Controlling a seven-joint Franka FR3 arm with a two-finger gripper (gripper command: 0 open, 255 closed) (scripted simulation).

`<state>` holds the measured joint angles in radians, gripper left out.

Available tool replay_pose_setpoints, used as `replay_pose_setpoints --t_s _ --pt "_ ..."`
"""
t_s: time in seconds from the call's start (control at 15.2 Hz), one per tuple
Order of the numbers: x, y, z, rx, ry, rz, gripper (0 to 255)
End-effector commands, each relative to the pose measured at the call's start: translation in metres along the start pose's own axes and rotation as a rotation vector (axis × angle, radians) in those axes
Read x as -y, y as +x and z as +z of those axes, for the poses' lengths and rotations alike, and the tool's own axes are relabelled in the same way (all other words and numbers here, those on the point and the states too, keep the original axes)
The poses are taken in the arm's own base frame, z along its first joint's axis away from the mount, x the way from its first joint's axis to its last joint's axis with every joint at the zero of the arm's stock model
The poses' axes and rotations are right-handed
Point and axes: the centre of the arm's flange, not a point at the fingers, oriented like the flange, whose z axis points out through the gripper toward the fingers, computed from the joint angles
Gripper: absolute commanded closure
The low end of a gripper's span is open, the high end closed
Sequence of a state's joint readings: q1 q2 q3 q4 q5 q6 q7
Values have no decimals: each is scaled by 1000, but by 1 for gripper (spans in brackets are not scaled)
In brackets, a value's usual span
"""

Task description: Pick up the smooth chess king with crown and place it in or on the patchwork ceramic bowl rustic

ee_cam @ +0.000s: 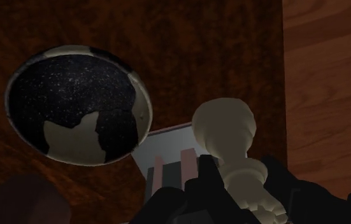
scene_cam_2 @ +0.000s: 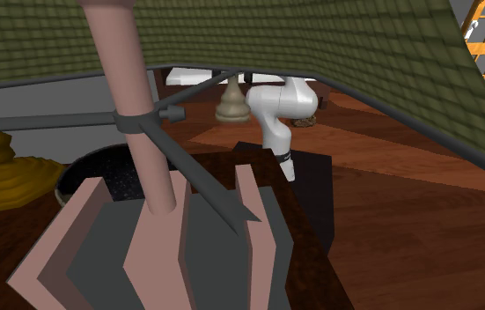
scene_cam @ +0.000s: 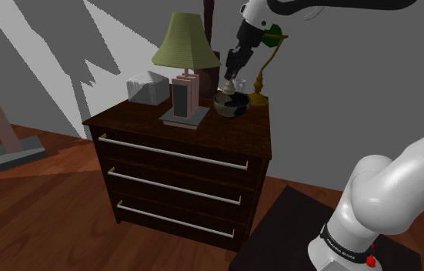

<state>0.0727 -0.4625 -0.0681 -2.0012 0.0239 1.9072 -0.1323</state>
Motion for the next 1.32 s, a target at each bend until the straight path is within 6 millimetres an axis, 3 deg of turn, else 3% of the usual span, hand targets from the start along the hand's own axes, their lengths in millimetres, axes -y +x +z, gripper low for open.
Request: replay_pose_setpoints --t_s 0.0,0.73,1.25 --pt "-13 6 -2 0 0 0 255" --pt "-154 59 5 0 0 0 255" --pt "-155 44 45 0 0 0 255"
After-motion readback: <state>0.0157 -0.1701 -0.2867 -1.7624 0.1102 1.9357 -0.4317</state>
